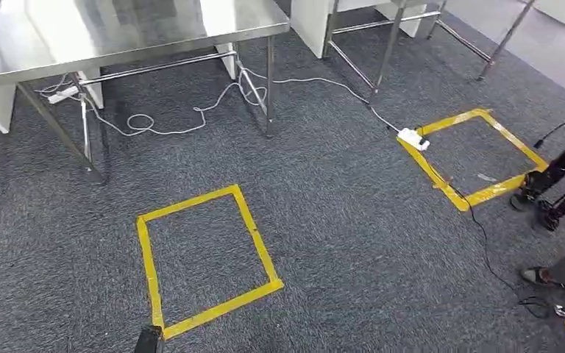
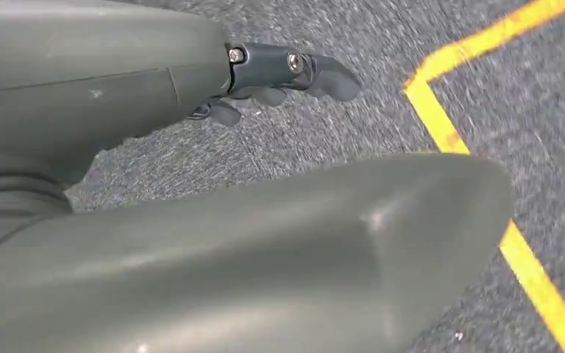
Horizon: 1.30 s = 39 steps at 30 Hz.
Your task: Take the parts from the cabinet and place them on the table.
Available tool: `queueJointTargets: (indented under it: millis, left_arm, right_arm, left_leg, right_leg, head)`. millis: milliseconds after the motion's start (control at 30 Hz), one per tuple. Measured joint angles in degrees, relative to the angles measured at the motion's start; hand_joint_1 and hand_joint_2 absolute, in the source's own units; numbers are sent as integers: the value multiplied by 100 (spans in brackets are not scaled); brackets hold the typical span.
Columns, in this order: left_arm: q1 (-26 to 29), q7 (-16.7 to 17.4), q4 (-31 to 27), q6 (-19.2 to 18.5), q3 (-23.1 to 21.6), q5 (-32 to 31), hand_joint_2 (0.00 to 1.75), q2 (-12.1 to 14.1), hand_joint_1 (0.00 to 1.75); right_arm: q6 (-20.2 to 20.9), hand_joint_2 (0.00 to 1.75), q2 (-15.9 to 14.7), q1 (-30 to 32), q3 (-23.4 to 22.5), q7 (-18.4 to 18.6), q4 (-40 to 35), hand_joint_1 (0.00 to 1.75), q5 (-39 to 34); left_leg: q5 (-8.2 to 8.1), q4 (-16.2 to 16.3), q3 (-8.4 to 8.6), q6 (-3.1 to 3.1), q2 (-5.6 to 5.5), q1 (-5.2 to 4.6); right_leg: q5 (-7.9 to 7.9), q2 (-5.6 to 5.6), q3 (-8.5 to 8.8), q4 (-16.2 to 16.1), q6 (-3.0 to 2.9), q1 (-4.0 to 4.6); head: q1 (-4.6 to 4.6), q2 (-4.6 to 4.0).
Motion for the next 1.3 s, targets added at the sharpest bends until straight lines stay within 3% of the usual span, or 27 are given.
queueJointTargets:
  millis: [67,100,133,167,200,267,300,367,433,467,500,567,600,633,667,733,767,800,833,867,933,1000,1033,1100,1133,1167,1300]
  left_arm:
    - [-4,4,0,-4,0,0,0,-4,0]
    - [-10,4,0,-7,-2,0,0,-4,0]
    - [-17,4,-2,-9,0,0,0,0,0]
    - [-21,2,-2,-9,-2,0,0,0,0]
    - [-29,7,-2,-9,-2,0,0,4,0]
    - [-46,17,-2,-9,-2,0,0,-15,0]
    - [-52,18,-4,-11,-2,0,0,-15,0]
    - [-59,20,-2,-13,-2,-9,0,-11,0]
    - [-37,33,0,-13,-2,-11,0,-11,0]
    - [-30,37,0,-15,-2,-17,0,-11,0]
    - [-26,39,0,-22,-2,-17,0,-11,0]
    - [-27,39,0,-33,-2,-26,0,-11,0]
    - [-28,39,0,-35,-2,-35,0,-7,0]
    - [-27,39,0,-35,-2,-39,0,0,0]
    - [-26,39,0,-42,-2,-48,0,7,0]
    - [-35,48,0,-50,-4,-61,0,9,0]
    - [-43,50,0,-55,-9,-61,0,7,0]
    - [-48,57,0,-59,-15,-68,0,-4,0]
    - [-63,59,0,-59,-20,-68,0,-4,0]
    - [-64,59,0,-63,-26,-68,0,-4,0]
    - [-53,72,0,-63,-33,-68,0,0,0]
    - [-54,79,0,-63,-44,-68,0,2,0]
    - [-55,81,0,-63,-44,-68,0,2,0]
    - [-60,81,0,-63,-48,-68,0,-2,0]
    - [-67,83,0,-63,-50,-68,0,0,0]
    - [-67,85,-2,-65,-50,-68,0,4,0]
    - [-102,92,0,-70,-55,-68,0,-9,0]
  right_arm:
    - [2,0,-7,6,-2,0,-2,0,-6]
    - [2,0,-15,-4,-2,0,-2,0,-7]
    - [2,0,-7,-20,-2,0,-2,0,-7]
    - [4,0,-11,-38,-4,0,-2,0,-4]
    - [4,0,-7,-38,-4,0,-2,0,-4]
    - [4,0,-18,-18,-20,2,0,0,-7]
    - [4,0,-15,-16,-33,2,0,0,-4]
    - [4,0,-7,-25,-42,11,0,0,-7]
    - [6,0,-7,-37,-57,11,0,0,-7]
    - [11,0,-4,-28,-76,11,0,0,-9]
    - [13,0,-4,-14,-85,11,0,0,-26]
    - [13,0,-2,-3,-90,11,0,0,-28]
    - [15,0,2,-5,-90,11,0,0,-31]
    - [15,0,9,-7,-90,11,0,0,-33]
    - [24,0,13,-32,-92,11,0,0,-37]
    - [59,0,13,-25,-92,11,0,0,-44]
    - [70,0,9,7,-98,11,0,0,-55]
    - [81,0,-4,20,-107,11,0,0,-59]
    - [98,0,9,32,-107,11,2,0,-63]
    - [98,0,11,17,-107,13,2,0,-68]
    - [98,0,11,-26,-111,13,2,0,-70]
    - [98,0,11,-5,-120,13,2,0,-74]
    - [96,0,11,14,-127,13,4,0,-74]
    - [98,0,4,17,-133,15,4,0,-74]
    - [98,0,4,6,-133,15,4,0,-74]
    - [109,0,11,-23,-133,15,4,0,-74]
    - [116,0,0,6,-140,15,7,0,-79]
  left_leg:
    - [3,1,12,-8,150,3]
    - [-2,3,23,-24,215,1]
    - [-5,4,41,-56,265,-34]
    - [-28,11,45,-106,331,-62]
    - [-34,13,55,-136,378,-67]
    - [-23,-12,91,-196,493,-45]
    - [-110,13,47,-238,472,-12]
    - [-486,552,-148,-275,-94,12]
    - [-919,1482,-546,-289,-286,15]
    - [-986,1788,-694,-296,-305,17]
    - [-911,1805,-713,-293,-307,17]
    - [-469,1193,-443,-274,-337,33]
    - [-181,651,-197,-259,-456,53]
    - [-51,283,-44,-236,-783,86]
    - [-113,135,21,-233,-860,99]
    - [-142,148,-13,-214,-737,46]
    - [-113,131,-10,-161,-653,23]
    - [-57,49,44,-93,-561,72]
    - [-29,23,45,-57,-490,60]
    - [-22,23,32,-25,-418,53]
    - [-25,25,17,-20,-203,25]
    - [-25,28,2,-21,-30,20]
    - [-26,28,3,-23,58,22]
    - [-36,29,18,-43,207,28]
    - [-48,36,48,-77,263,5]
    - [-81,45,64,-135,326,-43]
    - [-122,24,147,-260,573,-18]
  right_leg:
    - [339,-96,541,-893,117,-13]
    - [509,-264,870,-1466,151,-26]
    - [527,-540,1005,-1785,94,-13]
    - [576,-506,999,-1787,54,69]
    - [588,-416,970,-1772,-16,42]
    - [607,-282,921,-1778,-78,69]
    - [658,-211,1003,-1820,-154,-50]
    - [711,-109,962,-1816,-242,-49]
    - [732,36,935,-1814,-274,-24]
    - [733,118,931,-1811,-273,-13]
    - [734,199,934,-1809,-271,-8]
    - [735,362,941,-1788,-267,-10]
    - [733,459,943,-1763,-263,-11]
    - [733,529,915,-1739,-261,-15]
    - [712,596,859,-1669,-223,71]
    - [769,721,765,-1704,-123,22]
    - [807,807,723,-1734,-65,-2]
    - [801,766,679,-1704,-39,41]
    - [731,393,626,-1574,-47,34]
    - [561,165,487,-1322,-74,38]
    - [114,22,17,-371,-101,13]
    - [-19,7,-211,164,-32,-10]
    - [69,-4,-79,-30,31,-23]
    - [408,-153,515,-1042,148,-54]
    - [531,-471,824,-1551,170,-66]
    - [592,-718,885,-1682,117,2]
    - [656,-370,819,-1691,-71,40]
  head:
    - [9,0]
    - [11,0]
    - [24,0]
    - [15,0]
    - [-4,0]
    - [0,0]
    - [9,0]
    - [-42,0]
    - [-55,0]
    - [-57,0]
    - [-50,0]
    - [-57,0]
    - [-59,0]
    - [-59,0]
    - [-46,0]
    - [-53,0]
    - [-59,0]
    - [-48,0]
    - [-48,0]
    - [-24,0]
    - [-18,0]
    - [-11,0]
    - [-9,0]
    - [-7,0]
    - [0,0]
    - [22,0]
    - [-37,0]
